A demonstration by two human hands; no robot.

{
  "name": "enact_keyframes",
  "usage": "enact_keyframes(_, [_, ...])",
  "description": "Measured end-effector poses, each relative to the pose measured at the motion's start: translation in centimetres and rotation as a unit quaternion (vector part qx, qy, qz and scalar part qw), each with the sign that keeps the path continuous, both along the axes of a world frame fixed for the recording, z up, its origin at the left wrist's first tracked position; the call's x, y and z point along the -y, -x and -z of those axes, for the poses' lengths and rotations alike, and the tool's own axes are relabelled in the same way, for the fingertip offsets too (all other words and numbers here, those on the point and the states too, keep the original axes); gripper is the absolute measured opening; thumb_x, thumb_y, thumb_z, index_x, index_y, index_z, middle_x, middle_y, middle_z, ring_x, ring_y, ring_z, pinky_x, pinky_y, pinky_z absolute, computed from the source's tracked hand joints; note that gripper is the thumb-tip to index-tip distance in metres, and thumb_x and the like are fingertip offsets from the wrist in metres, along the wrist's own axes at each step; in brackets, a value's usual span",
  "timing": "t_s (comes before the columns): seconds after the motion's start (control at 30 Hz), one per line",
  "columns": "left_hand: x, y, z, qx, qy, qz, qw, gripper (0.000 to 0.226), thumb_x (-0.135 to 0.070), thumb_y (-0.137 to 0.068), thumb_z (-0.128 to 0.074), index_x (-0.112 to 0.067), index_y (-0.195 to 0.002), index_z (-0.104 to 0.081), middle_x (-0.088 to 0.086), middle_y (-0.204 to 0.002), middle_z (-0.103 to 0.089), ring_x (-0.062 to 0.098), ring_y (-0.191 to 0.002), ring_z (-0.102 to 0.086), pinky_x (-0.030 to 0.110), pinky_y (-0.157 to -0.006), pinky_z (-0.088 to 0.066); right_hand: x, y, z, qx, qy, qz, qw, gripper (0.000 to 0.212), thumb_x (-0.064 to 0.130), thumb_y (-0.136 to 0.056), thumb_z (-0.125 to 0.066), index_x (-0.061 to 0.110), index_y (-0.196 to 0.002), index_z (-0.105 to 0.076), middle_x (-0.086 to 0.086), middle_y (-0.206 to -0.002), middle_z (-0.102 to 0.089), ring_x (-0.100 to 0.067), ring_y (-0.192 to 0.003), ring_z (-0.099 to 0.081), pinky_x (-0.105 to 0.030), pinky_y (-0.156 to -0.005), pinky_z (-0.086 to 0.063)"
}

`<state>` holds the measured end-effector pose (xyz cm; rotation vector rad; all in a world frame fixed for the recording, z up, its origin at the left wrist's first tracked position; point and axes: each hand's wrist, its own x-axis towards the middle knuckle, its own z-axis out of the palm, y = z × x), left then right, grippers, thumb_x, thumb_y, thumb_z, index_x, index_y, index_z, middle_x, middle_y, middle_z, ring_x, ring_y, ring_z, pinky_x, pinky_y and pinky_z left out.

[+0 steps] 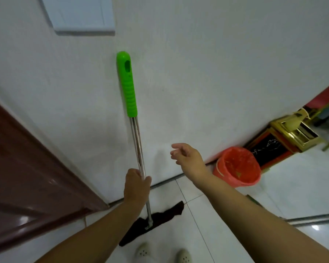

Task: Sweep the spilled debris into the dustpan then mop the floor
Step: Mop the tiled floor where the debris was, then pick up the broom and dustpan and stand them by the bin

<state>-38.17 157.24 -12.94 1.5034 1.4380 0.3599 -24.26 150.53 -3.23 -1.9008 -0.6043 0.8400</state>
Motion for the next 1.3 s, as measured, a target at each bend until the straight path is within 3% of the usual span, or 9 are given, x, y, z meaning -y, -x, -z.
enact_keyframes(0.13, [2.8,-1.7,-0.5,0.044,-0.003,0.056,0.997,0.016,-0.018,-0.085,-0.064,-0.018,-0.094,-0.051,-0.001,-0.083,-0.057,0.013,-0.072,-0.055,0.022,-0.06,-0.045,4.1,-0.9,1.1,-0.024,0.017,0.037,0.999,0.024,0.011,-0.096,-0.044,0.018,-0.11,-0.061,-0.004,-0.099,-0.067,-0.018,-0.094,-0.064,-0.026,-0.081,-0.051])
enact_keyframes(0.27, [5.9,-4.7,-1.3,0.072,0.01,0.118,0.99,0.013,-0.018,-0.084,-0.065,-0.019,-0.093,-0.055,-0.005,-0.083,-0.058,0.013,-0.075,-0.057,0.028,-0.067,-0.05,9.1,-1.9,1.3,-0.035,0.017,0.086,0.996,0.023,0.006,-0.094,-0.045,0.018,-0.104,-0.062,-0.004,-0.094,-0.067,-0.014,-0.085,-0.065,-0.022,-0.075,-0.052])
enact_keyframes(0.43, [11.9,-8.7,-2.3,0.093,0.008,0.223,0.97,0.015,-0.017,-0.083,-0.064,-0.026,-0.083,-0.052,-0.008,-0.08,-0.057,0.01,-0.071,-0.056,0.024,-0.061,-0.044,18.4,-3.5,1.2,-0.049,0.028,0.151,0.987,0.025,0.003,-0.095,-0.044,0.011,-0.109,-0.062,-0.002,-0.087,-0.065,-0.01,-0.077,-0.063,-0.018,-0.067,-0.05])
enact_keyframes(0.6, [22.0,-13.4,-3.6,0.115,0.041,0.306,0.944,0.015,-0.012,-0.082,-0.064,-0.024,-0.078,-0.055,0.0,-0.079,-0.061,0.018,-0.073,-0.057,0.036,-0.072,-0.051,30.6,-5.5,1.1,-0.055,0.029,0.229,0.972,0.023,0.003,-0.095,-0.043,0.012,-0.106,-0.062,-0.004,-0.088,-0.066,-0.012,-0.076,-0.063,-0.021,-0.069,-0.052])
enact_keyframes(0.8, [36.3,-18.7,-4.9,0.125,0.068,0.392,0.909,0.013,-0.012,-0.082,-0.062,-0.023,-0.078,-0.056,-0.003,-0.076,-0.061,0.011,-0.069,-0.058,0.023,-0.059,-0.049,46.2,-7.7,0.6,-0.062,0.016,0.325,0.943,0.023,0.001,-0.093,-0.044,0.009,-0.102,-0.063,-0.009,-0.082,-0.065,-0.016,-0.071,-0.061,-0.025,-0.066,-0.051])
enact_keyframes(0.9, [41.8,-20.5,-5.1,0.136,0.091,0.41,0.897,0.014,-0.009,-0.083,-0.062,-0.021,-0.079,-0.057,-0.002,-0.076,-0.06,0.014,-0.069,-0.057,0.025,-0.059,-0.048,52.6,-8.6,0.7,-0.066,0.007,0.362,0.93,0.023,-0.003,-0.093,-0.043,0.005,-0.101,-0.063,-0.012,-0.082,-0.064,-0.018,-0.069,-0.061,-0.021,-0.06,-0.051])
enact_keyframes(1.3, [51.8,-28.4,-4.4,0.09,0.082,0.464,0.877,0.017,-0.005,-0.084,-0.06,-0.022,-0.082,-0.058,-0.004,-0.078,-0.057,0.016,-0.078,-0.058,0.028,-0.069,-0.048,65.2,-15.0,2.5,-0.079,0.021,0.42,0.904,0.024,0.004,-0.096,-0.042,0.013,-0.107,-0.062,-0.009,-0.094,-0.067,-0.02,-0.087,-0.067,-0.02,-0.068,-0.054])
